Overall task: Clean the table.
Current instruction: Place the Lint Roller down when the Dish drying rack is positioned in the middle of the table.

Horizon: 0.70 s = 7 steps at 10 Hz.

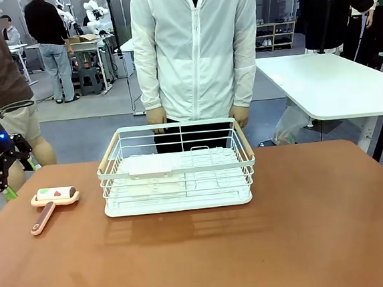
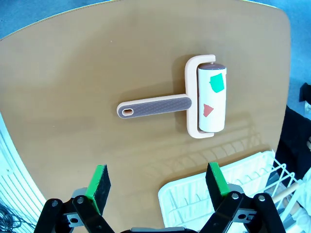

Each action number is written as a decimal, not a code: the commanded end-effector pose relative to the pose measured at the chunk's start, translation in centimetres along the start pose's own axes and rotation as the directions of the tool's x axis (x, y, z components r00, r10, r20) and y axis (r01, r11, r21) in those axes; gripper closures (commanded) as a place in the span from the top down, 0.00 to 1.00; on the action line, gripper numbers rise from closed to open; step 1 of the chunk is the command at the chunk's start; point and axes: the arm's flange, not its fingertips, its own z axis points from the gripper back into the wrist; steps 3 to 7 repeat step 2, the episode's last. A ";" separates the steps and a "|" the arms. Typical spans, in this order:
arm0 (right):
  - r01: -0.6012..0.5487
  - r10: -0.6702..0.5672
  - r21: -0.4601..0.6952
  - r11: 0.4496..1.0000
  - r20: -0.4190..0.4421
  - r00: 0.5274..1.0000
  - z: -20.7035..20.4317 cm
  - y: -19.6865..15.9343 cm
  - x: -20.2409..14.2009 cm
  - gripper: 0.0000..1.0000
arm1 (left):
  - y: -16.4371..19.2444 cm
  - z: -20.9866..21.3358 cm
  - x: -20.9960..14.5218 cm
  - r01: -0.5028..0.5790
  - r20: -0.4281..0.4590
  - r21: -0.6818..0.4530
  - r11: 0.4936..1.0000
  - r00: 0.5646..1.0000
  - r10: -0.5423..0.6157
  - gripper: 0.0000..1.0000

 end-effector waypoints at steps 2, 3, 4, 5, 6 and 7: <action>-0.008 0.008 0.014 1.000 0.000 1.000 0.0 0.2 -0.1 1.00 | -0.1 -0.2 0.2 0.006 0.012 -0.012 1.000 1.000 -0.006 1.00; -0.008 0.008 0.014 1.000 0.000 1.000 0.0 0.2 -0.1 1.00 | -0.1 -0.2 0.2 0.006 0.012 -0.012 1.000 1.000 -0.006 1.00; -0.008 0.008 0.014 1.000 0.000 1.000 0.0 0.2 -0.1 1.00 | -0.1 -0.2 0.2 0.006 0.012 -0.012 1.000 1.000 -0.006 1.00; -0.008 0.008 0.014 1.000 0.000 1.000 0.0 0.2 -0.1 1.00 | -0.1 -0.2 0.2 0.006 0.012 -0.012 1.000 1.000 -0.006 1.00; -0.008 0.008 0.014 1.000 0.000 1.000 0.0 0.2 -0.1 1.00 | -0.1 -0.2 0.2 0.006 0.012 -0.012 1.000 1.000 -0.006 1.00; -0.008 0.008 0.014 1.000 0.000 1.000 0.0 0.2 -0.1 1.00 | -0.1 -0.2 0.2 0.006 0.012 -0.012 1.000 1.000 -0.006 1.00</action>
